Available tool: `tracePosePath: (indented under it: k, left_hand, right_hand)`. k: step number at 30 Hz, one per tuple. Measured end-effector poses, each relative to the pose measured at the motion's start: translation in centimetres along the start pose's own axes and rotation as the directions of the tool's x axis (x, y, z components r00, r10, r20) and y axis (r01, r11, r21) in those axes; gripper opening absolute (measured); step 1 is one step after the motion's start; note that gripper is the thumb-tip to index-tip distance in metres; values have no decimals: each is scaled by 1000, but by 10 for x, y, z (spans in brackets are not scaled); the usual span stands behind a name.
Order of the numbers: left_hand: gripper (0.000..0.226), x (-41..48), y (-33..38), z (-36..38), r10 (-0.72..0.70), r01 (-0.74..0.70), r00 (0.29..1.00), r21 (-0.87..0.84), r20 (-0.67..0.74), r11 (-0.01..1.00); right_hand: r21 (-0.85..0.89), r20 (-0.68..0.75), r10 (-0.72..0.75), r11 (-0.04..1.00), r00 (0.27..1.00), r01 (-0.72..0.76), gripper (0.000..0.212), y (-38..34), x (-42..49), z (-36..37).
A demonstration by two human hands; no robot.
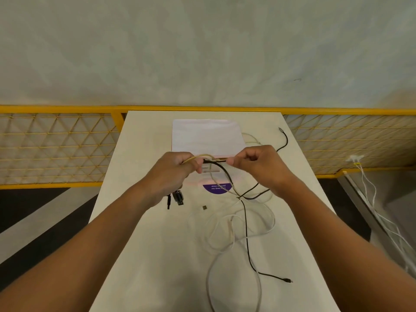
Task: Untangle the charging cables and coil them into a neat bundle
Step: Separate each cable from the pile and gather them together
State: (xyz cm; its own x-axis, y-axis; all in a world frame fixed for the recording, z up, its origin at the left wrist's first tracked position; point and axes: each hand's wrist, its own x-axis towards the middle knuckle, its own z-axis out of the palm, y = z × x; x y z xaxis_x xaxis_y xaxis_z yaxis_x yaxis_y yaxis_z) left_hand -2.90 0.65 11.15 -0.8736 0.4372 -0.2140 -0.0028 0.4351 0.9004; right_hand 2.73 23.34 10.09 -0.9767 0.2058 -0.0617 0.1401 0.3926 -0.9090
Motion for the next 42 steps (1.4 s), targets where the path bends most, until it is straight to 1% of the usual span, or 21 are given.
tracePosePath:
  k: [4,8,12,14,16,21,23,24,26,28,31,33,34,37,40,42]
  left_hand:
    - [33,3,-4,-10,-22,13,993,-83,-117,996]
    - [34,7,-7,-13,-49,26,980,-120,-191,992]
    - [34,13,-11,-14,-91,48,966,-176,-243,983]
    - [32,14,-13,-15,-116,67,958,-187,-261,980]
    - [31,15,-14,-15,-137,80,951,-204,-279,976]
    - [32,20,-21,-27,-209,103,913,-297,-350,949]
    - [32,21,-23,-31,-221,98,910,-336,-351,937]
    - [31,20,-23,-31,-217,93,917,-351,-334,932]
    - [30,18,-21,-29,-194,79,942,-378,-274,922]
    - [30,15,-16,-23,-160,69,966,-393,-205,917]
    - [26,12,-5,-9,-109,58,988,-400,-106,915]
    - [27,10,4,1,-64,41,997,-386,-47,922]
    - [28,9,8,7,-39,31,999,-370,-13,929]
    - [36,7,19,17,-4,28,997,-310,78,950]
    - [36,7,24,16,-24,49,996,-294,90,955]
    - [39,6,24,12,-1,31,993,-243,121,970]
  right_hand:
    - [40,-50,85,996,995,-83,21,15,2,-22]
    - [28,-105,164,986,981,-162,37,35,5,-35]
    - [20,-135,229,973,964,-228,46,53,3,-44]
    - [18,-173,246,969,954,-246,43,59,3,-49]
    - [30,-224,265,964,938,-265,44,62,3,-53]
    - [62,-303,265,964,915,-259,45,64,2,-68]
    - [76,-327,266,964,907,-255,49,65,1,-71]
    - [89,-329,266,964,906,-251,47,63,0,-71]
    - [107,-303,243,970,921,-220,35,53,-1,-68]
    - [99,-235,167,984,958,-147,22,34,-3,-60]
    - [-5,-27,16,1000,1000,-16,14,-2,-9,-37]
    - [-111,124,-53,992,991,67,11,-21,-11,-19]
    - [-149,177,-72,984,982,99,10,-29,-12,-10]
    - [-208,239,-126,962,963,178,14,-47,-10,6]
    - [-209,277,-160,952,947,222,12,-55,-8,7]
    - [-196,267,-164,956,950,220,15,-53,-5,0]
